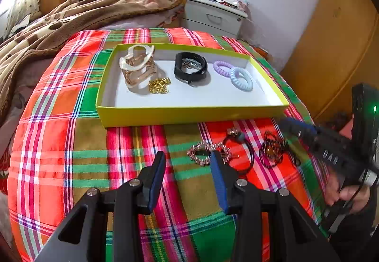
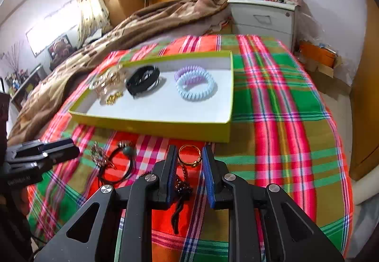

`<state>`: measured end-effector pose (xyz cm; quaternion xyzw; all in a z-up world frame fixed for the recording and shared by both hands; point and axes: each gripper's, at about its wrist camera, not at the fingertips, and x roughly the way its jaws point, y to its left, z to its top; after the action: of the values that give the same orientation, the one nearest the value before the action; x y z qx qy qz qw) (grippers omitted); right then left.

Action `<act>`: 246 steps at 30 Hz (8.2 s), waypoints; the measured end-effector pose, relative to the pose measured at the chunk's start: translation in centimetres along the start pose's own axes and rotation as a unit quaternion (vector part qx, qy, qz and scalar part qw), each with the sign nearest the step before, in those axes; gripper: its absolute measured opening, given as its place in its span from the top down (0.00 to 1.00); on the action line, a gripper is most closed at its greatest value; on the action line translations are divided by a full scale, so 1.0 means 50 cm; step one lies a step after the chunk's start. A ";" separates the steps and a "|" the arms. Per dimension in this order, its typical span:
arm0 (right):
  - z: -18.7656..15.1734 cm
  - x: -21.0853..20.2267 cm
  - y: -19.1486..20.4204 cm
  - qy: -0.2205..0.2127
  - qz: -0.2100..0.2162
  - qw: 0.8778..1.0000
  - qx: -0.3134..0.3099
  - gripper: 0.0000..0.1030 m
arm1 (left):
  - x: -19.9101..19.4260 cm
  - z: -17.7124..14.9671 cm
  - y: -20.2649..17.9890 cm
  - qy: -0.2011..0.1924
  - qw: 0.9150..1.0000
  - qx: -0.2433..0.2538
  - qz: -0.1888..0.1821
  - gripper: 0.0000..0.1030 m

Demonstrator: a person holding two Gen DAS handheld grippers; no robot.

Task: Organize jewelry
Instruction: 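Grasp the pink rhinestone hair clip with the left tool while the right tool grasps the gold ring, then carry the pink clip with the left tool while the right tool carries the gold ring into the box, then open both tools to release the pink clip and gold ring in the box, then withdraw both tools from the box toward the remaining jewelry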

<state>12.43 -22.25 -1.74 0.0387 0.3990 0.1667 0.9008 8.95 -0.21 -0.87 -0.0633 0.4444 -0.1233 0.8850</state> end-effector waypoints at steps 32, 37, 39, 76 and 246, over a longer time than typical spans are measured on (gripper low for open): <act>0.004 -0.026 -0.020 -0.022 0.011 1.000 0.018 0.78 | 0.071 0.014 -0.091 0.054 0.982 0.179 -0.030 0.50; 0.004 -0.025 -0.021 -0.023 0.013 0.999 0.020 0.78 | 0.047 -0.005 -0.090 0.060 0.981 0.182 -0.040 0.50; 0.004 -0.025 -0.021 -0.024 0.013 0.999 0.020 0.78 | 0.049 -0.002 -0.092 0.056 0.980 0.189 -0.025 0.49; 0.003 -0.035 -0.003 -0.027 0.005 1.000 0.014 0.78 | 0.040 0.027 -0.055 0.035 0.988 0.143 -0.037 0.87; 0.004 -0.032 0.016 -0.001 -0.019 1.000 0.009 0.54 | -0.022 0.045 -0.036 -0.039 0.998 0.041 -0.017 0.54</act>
<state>11.39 -22.03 -0.32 0.0393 0.4000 0.1461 0.9040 9.85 -1.61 1.73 -0.0389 0.4025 -0.1538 0.9015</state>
